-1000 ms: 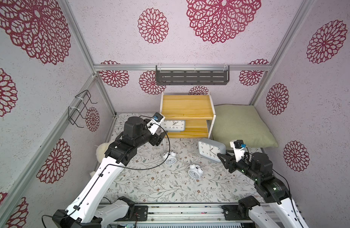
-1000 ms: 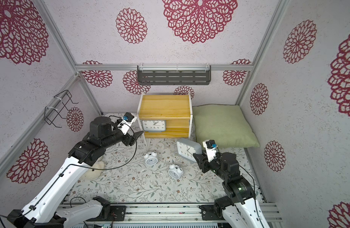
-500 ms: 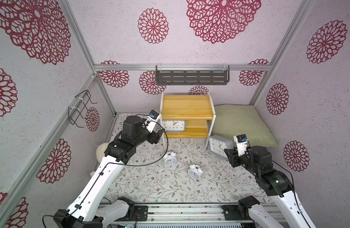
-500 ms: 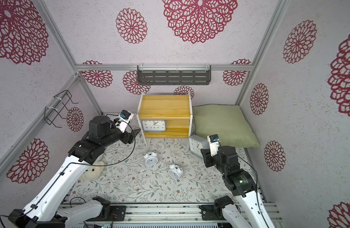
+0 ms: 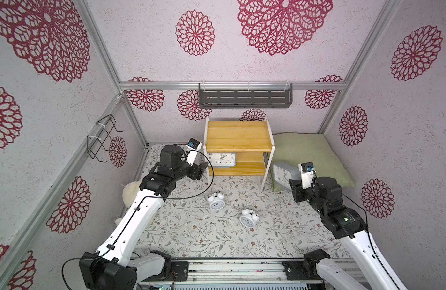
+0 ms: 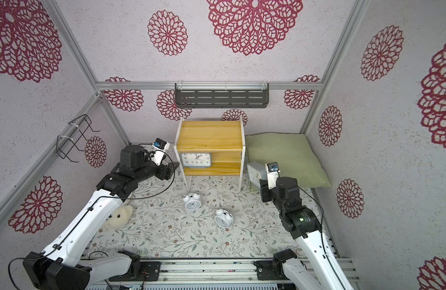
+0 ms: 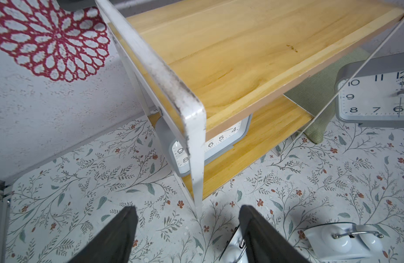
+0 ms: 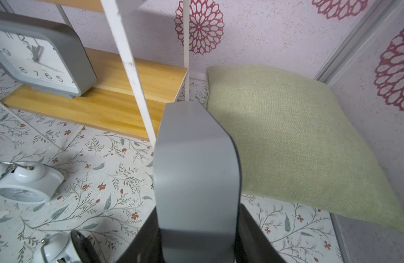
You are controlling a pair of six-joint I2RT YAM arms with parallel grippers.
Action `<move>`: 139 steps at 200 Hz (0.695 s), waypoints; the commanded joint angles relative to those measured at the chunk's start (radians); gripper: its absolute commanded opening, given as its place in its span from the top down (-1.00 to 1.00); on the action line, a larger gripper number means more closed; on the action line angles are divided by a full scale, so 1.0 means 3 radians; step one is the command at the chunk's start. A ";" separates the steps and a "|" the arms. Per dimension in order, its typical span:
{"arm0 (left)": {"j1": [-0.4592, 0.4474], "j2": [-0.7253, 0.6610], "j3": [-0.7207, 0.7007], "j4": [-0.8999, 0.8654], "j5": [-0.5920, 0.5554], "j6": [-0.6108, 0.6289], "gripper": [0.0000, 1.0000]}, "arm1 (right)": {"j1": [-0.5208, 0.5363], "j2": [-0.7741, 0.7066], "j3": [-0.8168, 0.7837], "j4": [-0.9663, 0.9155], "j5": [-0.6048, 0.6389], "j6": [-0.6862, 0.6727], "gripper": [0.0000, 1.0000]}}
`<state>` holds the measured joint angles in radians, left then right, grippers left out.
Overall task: Place the alarm clocks on the shelf by style
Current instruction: Place the alarm on the shelf.
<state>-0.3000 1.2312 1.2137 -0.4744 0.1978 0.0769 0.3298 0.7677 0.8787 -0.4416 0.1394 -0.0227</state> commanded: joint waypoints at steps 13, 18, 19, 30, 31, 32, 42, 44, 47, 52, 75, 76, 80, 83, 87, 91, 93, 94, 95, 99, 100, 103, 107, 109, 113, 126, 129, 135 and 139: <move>0.0113 0.0078 -0.0057 0.0266 0.0403 -0.0095 -0.50 | -0.0215 0.0125 0.0136 0.0848 -0.0150 -0.0185 0.70; 0.0125 0.0092 -0.0051 0.0274 0.0450 -0.0093 -0.49 | -0.0258 0.0151 0.0122 0.0912 -0.0220 -0.0195 0.70; 0.0128 0.0096 -0.0051 0.0276 0.0458 -0.0093 -0.49 | -0.0267 0.0156 0.0118 0.0923 -0.0232 -0.0198 0.70; 0.0159 0.0128 -0.0047 0.0294 0.0517 -0.0100 -0.45 | -0.0389 0.0208 0.0089 0.1073 -0.0418 -0.0223 0.70; 0.0165 0.0131 -0.0047 0.0296 0.0522 -0.0099 -0.45 | -0.0399 0.0213 0.0084 0.1088 -0.0439 -0.0230 0.70; 0.0168 0.0133 -0.0047 0.0297 0.0527 -0.0098 -0.45 | -0.0409 0.0218 0.0081 0.1104 -0.0457 -0.0233 0.70; 0.0195 0.0167 -0.0042 0.0316 0.0608 -0.0100 -0.42 | -0.0539 0.0263 0.0040 0.1246 -0.0641 -0.0235 0.70; 0.0199 0.0172 -0.0039 0.0318 0.0626 -0.0098 -0.41 | -0.0562 0.0271 0.0038 0.1272 -0.0671 -0.0235 0.70; 0.0207 0.0182 -0.0036 0.0319 0.0656 -0.0095 -0.38 | -0.0602 0.0289 0.0030 0.1306 -0.0733 -0.0236 0.69; 0.0224 0.0199 -0.0028 0.0325 0.0702 -0.0097 -0.35 | -0.0665 0.0323 0.0018 0.1363 -0.0829 -0.0234 0.70; 0.0283 0.0289 0.0017 0.0326 0.0870 -0.0102 -0.22 | -0.0904 0.0443 -0.0059 0.1655 -0.1240 -0.0280 0.70; 0.0286 0.0294 0.0018 0.0325 0.0877 -0.0105 -0.21 | -0.0910 0.0445 -0.0067 0.1671 -0.1249 -0.0279 0.70; 0.0298 0.0310 0.0028 0.0323 0.0893 -0.0113 -0.20 | -0.0936 0.0458 -0.0088 0.1739 -0.1290 -0.0282 0.70; 0.0307 0.0324 0.0037 0.0321 0.0913 -0.0119 -0.18 | -0.0960 0.0469 -0.0101 0.1789 -0.1323 -0.0289 0.70; 0.0317 0.0340 0.0046 0.0326 0.0949 -0.0120 -0.16 | -0.0986 0.0480 -0.0119 0.1848 -0.1370 -0.0297 0.70; 0.0324 0.0356 0.0058 0.0328 0.0984 -0.0122 -0.14 | -0.1012 0.0491 -0.0138 0.1908 -0.1416 -0.0303 0.69; 0.0329 0.0361 0.0062 0.0330 0.1002 -0.0126 -0.13 | -0.1029 0.0497 -0.0149 0.1943 -0.1438 -0.0309 0.70; 0.0330 0.0363 0.0064 0.0332 0.1007 -0.0127 -0.13 | -0.1036 0.0500 -0.0151 0.1960 -0.1450 -0.0311 0.70; 0.0330 0.0367 0.0065 0.0333 0.1012 -0.0128 -0.13 | -0.1042 0.0505 -0.0159 0.1972 -0.1458 -0.0309 0.69; 0.0335 0.0378 0.0074 0.0334 0.1038 -0.0124 -0.11 | -0.1068 0.0520 -0.0174 0.2027 -0.1507 -0.0307 0.70; 0.0335 0.0382 0.0075 0.0334 0.1046 -0.0126 -0.11 | -0.1073 0.0522 -0.0179 0.2038 -0.1520 -0.0307 0.70; 0.0340 0.0390 0.0080 0.0338 0.1064 -0.0125 -0.10 | -0.1098 0.0535 -0.0186 0.2083 -0.1568 -0.0303 0.70; 0.0341 0.0398 0.0086 0.0343 0.1080 -0.0123 -0.09 | -0.1128 0.0554 -0.0193 0.2131 -0.1628 -0.0302 0.70; 0.0341 0.0403 0.0090 0.0347 0.1085 -0.0123 -0.09 | -0.1145 0.0569 -0.0201 0.2154 -0.1658 -0.0300 0.70; 0.0343 0.0409 0.0091 0.0353 0.1093 -0.0119 -0.09 | -0.1176 0.0594 -0.0203 0.2203 -0.1725 -0.0298 0.70; 0.0346 0.0426 0.0101 0.0364 0.1144 -0.0102 0.00 | -0.1267 0.0680 -0.0226 0.2359 -0.1937 -0.0282 0.70; 0.0346 0.0429 0.0106 0.0364 0.1164 -0.0096 0.02 | -0.1286 0.0701 -0.0233 0.2396 -0.1980 -0.0286 0.70; 0.0346 0.0435 0.0106 0.0363 0.1185 -0.0088 0.05 | -0.1317 0.0737 -0.0248 0.2475 -0.2079 -0.0279 0.69; 0.0346 0.0436 0.0106 0.0360 0.1191 -0.0083 0.08 | -0.1335 0.0763 -0.0261 0.2525 -0.2143 -0.0274 0.69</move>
<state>-0.2039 1.3540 1.2129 -0.4004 0.4923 0.0471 -0.0341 0.9817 0.7895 0.0696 -0.3298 -0.0975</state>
